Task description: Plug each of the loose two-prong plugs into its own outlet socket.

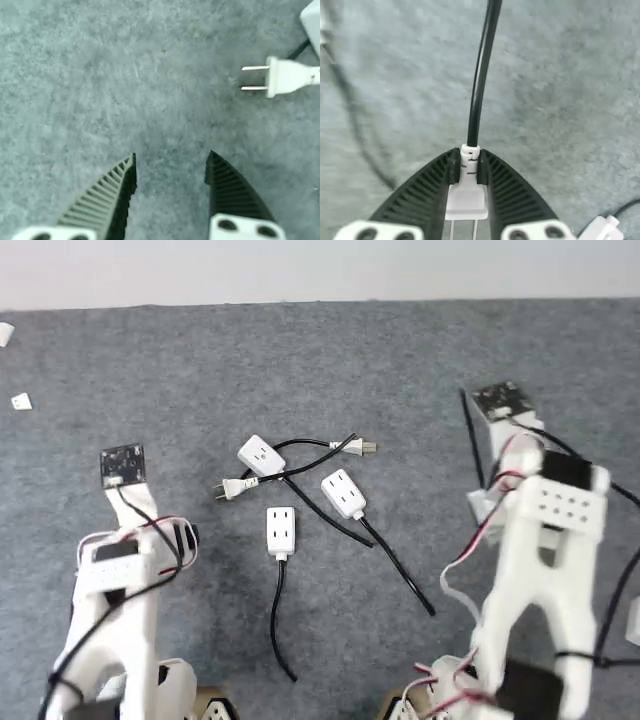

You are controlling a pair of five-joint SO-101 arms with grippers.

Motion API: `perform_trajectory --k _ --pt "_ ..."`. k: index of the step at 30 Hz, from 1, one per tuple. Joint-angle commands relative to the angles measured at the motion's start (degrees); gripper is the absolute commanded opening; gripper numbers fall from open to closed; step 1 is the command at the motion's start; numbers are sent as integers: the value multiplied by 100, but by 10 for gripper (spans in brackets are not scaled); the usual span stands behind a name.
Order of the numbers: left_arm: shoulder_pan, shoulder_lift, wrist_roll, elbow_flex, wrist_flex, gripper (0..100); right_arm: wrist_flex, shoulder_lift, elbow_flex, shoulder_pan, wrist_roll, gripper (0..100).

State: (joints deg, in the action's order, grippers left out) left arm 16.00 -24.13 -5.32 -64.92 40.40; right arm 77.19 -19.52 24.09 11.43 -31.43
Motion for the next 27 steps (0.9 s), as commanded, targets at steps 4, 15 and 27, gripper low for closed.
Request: perform_trajectory --k 4,15,27 --pt "-149 976 1055 1042 879 214 549 -1534 -176 -1833 897 8" --pt "-598 1011 2681 1077 1609 214 189 -1701 -176 -5402 2303 8" --pt "-1055 1011 3604 1042 1978 214 -576 -593 -176 -5991 2673 8"
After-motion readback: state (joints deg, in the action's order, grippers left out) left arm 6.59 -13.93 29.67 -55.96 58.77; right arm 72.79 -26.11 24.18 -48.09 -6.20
